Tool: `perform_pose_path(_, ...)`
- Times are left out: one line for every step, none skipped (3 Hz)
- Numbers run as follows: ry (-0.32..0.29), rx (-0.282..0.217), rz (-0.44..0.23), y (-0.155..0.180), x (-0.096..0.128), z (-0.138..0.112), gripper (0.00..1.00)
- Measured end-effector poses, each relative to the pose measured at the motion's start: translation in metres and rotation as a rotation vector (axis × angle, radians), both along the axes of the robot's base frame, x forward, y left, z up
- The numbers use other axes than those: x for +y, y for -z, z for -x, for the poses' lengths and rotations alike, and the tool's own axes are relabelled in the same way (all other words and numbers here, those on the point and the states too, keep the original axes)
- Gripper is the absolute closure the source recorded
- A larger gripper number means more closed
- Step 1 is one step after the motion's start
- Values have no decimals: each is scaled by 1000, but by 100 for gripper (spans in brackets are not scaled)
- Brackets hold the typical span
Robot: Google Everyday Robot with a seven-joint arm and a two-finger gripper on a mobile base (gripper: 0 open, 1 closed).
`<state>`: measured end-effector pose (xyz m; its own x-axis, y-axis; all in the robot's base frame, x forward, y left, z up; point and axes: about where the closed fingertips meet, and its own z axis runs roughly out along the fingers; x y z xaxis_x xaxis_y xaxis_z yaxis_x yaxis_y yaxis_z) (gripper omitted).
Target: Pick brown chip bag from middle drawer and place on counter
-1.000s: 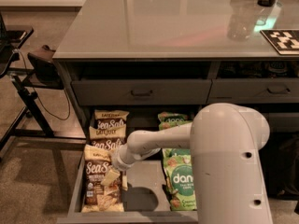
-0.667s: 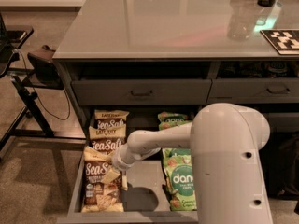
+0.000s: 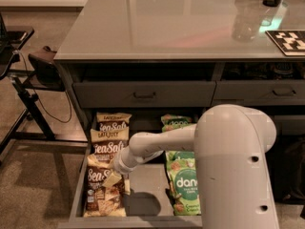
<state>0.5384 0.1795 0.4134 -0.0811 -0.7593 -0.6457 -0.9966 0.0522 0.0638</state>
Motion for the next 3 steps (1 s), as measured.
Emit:
perform_pose_path(0, 0, 0, -5, 0, 0, 100)
perform_pose_path(-11, 16, -39, -69, -10, 11, 100)
perform_pose_path(-14, -20, -92, -165, -34, 11, 100)
